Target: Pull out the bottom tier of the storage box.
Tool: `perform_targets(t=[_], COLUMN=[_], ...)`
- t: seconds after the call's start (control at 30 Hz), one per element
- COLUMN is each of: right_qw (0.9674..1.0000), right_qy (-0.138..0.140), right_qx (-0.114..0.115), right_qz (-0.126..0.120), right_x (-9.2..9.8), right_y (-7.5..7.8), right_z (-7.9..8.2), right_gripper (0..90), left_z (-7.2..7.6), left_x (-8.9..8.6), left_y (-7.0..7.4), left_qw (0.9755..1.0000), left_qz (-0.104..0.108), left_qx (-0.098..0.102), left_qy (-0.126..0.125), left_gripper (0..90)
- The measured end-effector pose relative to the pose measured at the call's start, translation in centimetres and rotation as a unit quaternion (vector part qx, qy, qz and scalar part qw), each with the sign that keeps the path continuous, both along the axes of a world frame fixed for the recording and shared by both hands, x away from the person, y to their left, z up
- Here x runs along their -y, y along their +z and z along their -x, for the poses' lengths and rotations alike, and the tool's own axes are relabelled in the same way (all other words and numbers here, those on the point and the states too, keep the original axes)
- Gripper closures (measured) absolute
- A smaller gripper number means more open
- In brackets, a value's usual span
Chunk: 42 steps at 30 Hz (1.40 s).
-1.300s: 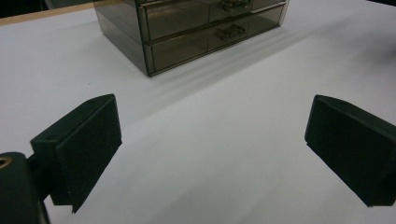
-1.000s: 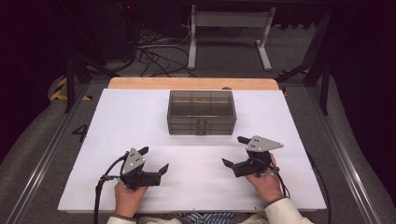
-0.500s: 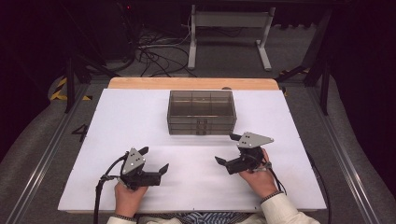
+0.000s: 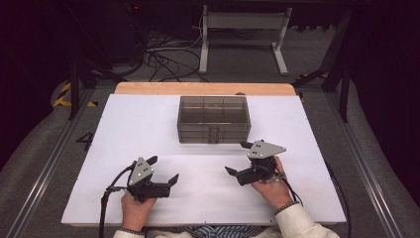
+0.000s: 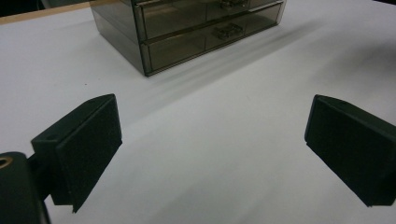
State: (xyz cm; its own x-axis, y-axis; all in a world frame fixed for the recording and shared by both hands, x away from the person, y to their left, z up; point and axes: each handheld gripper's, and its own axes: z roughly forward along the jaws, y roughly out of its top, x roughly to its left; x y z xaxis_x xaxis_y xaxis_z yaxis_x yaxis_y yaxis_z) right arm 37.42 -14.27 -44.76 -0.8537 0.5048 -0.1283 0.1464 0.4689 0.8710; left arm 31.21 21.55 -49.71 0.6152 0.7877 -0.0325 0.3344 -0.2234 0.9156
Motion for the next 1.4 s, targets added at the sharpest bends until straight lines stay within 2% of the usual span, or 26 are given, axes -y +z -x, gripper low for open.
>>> perform_targets(t=[0.2,0.3,0.37,0.57,0.73,0.83,0.93,1.13,1.33,1.4], right_qw=[0.9998,0.998,0.9969,0.9951,0.9938,0.9936,0.9911,0.9808,0.9723,0.9711], right_qy=[0.005,0.019,0.024,0.018,0.025,0.026,0.027,0.019,0.018,0.016], right_qx=[0.016,0.055,0.068,0.072,0.087,0.089,0.105,0.15,0.176,0.179], right_qz=[0.009,0.023,0.031,0.065,0.063,0.064,0.077,0.123,0.153,0.158], right_x=[-0.2,-0.8,-1.0,-1.2,-1.4,-1.6,-1.9,-3.0,-3.9,-4.2], right_y=[0.9,2.3,2.8,2.4,2.4,2.3,2.1,1.5,1.1,1.0], right_z=[0.5,1.7,2.0,1.4,1.7,1.6,1.6,1.7,1.7,1.7], right_gripper=[6.5,10.7,11.8,13.1,13.5,13.8,16.3,22.8,26.0,27.0], left_z=[0.0,0.0,0.0,0.1,0.1,0.1,0.0,0.1,0.0,0.0], left_x=[0.0,0.0,0.0,0.0,-0.1,-0.1,-0.1,-0.1,-0.1,-0.1], left_y=[0.0,0.0,0.0,0.0,0.0,0.0,0.0,0.0,0.0,0.0], left_qw=[1.0,1.0,1.0,1.0,0.9999,1.0,1.0,0.9999,0.9999,0.9999], left_qz=[0.0,0.001,0.001,0.003,0.01,0.009,0.005,0.01,0.01,0.01], left_qx=[0.0,-0.001,-0.001,-0.002,-0.004,-0.004,-0.002,-0.004,-0.004,-0.004], left_qy=[-0.002,0.0,0.002,0.001,0.002,0.002,0.001,0.003,0.002,0.002], left_gripper=[4.8,4.8,4.8,4.8,4.8,4.8,4.8,4.8,4.8,4.8])
